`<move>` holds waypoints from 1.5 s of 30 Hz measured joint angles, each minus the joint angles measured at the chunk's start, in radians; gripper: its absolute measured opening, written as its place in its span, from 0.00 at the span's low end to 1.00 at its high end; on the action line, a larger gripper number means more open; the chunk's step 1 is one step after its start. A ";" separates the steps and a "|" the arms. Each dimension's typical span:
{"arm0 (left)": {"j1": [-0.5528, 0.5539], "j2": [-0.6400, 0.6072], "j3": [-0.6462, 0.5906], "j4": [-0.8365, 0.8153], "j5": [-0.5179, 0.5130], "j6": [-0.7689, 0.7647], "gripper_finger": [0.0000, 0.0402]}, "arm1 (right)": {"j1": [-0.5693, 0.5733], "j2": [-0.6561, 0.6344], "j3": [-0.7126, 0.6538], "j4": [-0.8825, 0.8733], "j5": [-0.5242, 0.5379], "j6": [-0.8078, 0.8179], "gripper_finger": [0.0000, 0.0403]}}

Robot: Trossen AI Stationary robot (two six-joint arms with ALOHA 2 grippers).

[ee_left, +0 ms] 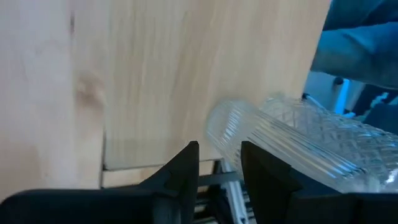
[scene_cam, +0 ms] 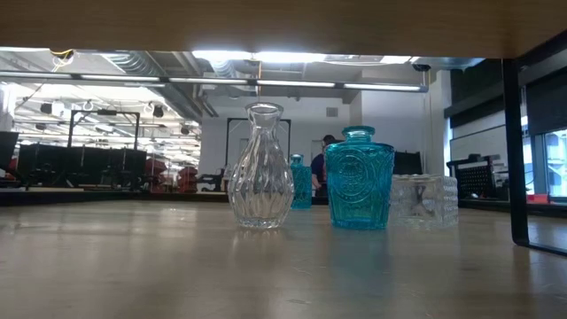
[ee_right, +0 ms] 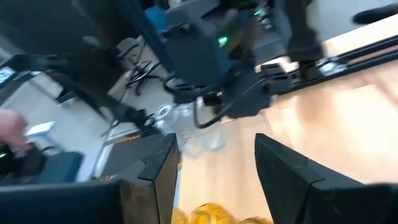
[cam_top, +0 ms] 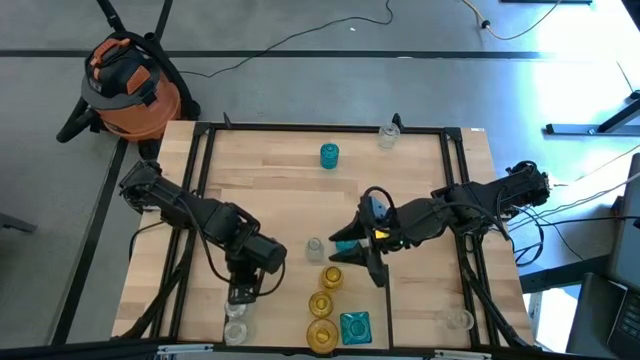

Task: Sort vases onto shelf
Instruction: Adjust the transparent vases on the shelf, then put the transparent vase on the shelf aligned with the other transparent vase

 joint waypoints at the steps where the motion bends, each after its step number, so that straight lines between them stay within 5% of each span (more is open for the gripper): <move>1: 0.003 -0.002 0.000 0.000 -0.009 0.012 0.28 | 0.000 0.000 0.000 -0.008 0.030 -0.003 0.44; 9: 0.060 -0.127 0.008 0.129 -0.247 0.061 0.28 | -0.001 0.000 0.000 -0.344 0.392 0.045 0.44; 17: 0.043 -0.389 0.010 0.281 -0.597 0.088 0.28 | 0.102 -0.061 0.000 -0.854 0.519 0.427 0.44; 29: 0.121 -0.529 0.010 0.303 -0.662 0.244 0.28 | 0.389 -0.099 -0.060 -0.968 -0.077 0.862 0.44; 39: 0.218 -0.510 0.010 0.304 -0.480 0.345 0.28 | 0.722 -0.202 -0.370 -0.894 -0.195 1.603 0.38; 45: 0.299 -0.510 0.010 0.305 -0.407 0.400 0.28 | 0.806 -0.219 -0.505 -0.629 -0.274 1.634 0.34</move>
